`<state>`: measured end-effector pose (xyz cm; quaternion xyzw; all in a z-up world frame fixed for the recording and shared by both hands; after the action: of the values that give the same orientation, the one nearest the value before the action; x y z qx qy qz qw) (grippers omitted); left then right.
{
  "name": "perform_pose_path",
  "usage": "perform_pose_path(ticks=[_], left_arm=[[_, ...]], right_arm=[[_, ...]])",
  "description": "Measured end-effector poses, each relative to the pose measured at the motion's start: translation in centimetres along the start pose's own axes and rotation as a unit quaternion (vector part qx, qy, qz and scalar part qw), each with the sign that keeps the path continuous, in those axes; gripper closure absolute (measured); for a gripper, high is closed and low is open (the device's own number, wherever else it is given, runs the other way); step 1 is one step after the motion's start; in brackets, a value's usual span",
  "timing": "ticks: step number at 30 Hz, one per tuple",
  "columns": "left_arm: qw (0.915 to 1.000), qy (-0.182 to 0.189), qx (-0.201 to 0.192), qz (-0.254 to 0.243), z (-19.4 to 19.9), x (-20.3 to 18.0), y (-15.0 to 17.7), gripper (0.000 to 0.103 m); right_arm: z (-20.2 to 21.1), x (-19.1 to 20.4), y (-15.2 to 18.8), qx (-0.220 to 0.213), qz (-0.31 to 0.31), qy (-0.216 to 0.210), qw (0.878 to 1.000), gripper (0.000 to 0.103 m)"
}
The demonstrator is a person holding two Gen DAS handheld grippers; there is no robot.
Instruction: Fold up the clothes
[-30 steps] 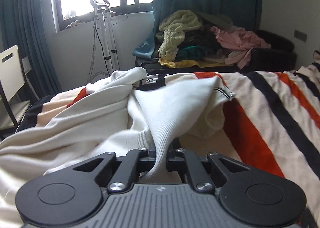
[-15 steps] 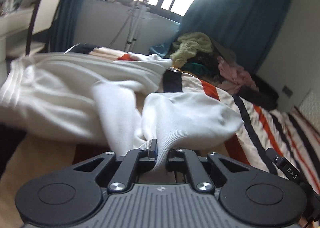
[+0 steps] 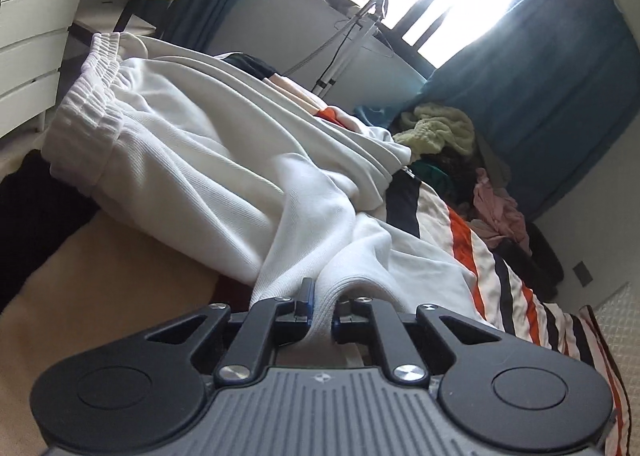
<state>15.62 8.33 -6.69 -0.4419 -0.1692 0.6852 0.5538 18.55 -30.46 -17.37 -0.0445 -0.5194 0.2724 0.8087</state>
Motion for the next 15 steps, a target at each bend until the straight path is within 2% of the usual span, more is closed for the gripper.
perform_pose_path(ticks=[2,7,10,12,15], left_arm=[[0.9998,-0.006,0.006,-0.016,-0.8,0.0,-0.1,0.091],[0.9987,-0.023,0.003,-0.045,-2.0,0.3,-0.2,0.082],[0.9983,-0.018,0.005,-0.054,-3.0,0.8,-0.6,0.078],[0.9978,-0.017,0.008,-0.063,-3.6,0.9,-0.6,0.074],[0.9971,-0.012,0.018,-0.073,-4.7,0.6,-0.3,0.052]], right_arm=[[-2.0,-0.2,-1.6,-0.012,-0.001,0.013,1.0,0.025],[-5.9,-0.7,-5.4,-0.051,-0.009,0.027,0.998,0.037],[-7.5,-0.5,-7.1,-0.067,0.011,0.046,0.997,0.054],[-8.4,-1.1,-8.2,-0.074,0.008,0.053,0.996,0.078],[-8.8,-1.4,-9.2,-0.083,0.003,0.045,0.996,0.084]])
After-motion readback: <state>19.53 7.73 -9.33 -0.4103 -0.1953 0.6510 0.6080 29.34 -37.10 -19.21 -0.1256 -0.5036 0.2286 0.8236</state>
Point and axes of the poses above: each gripper's, at about its wrist camera, not at the fingertips, and z roughly against the way its jaws point, x to its left, y to its underside, the point moved 5 cm from there along -z, roughly the way its jaws point, and after that the axes turned 10 degrees about -z, right-handed, at the moved point
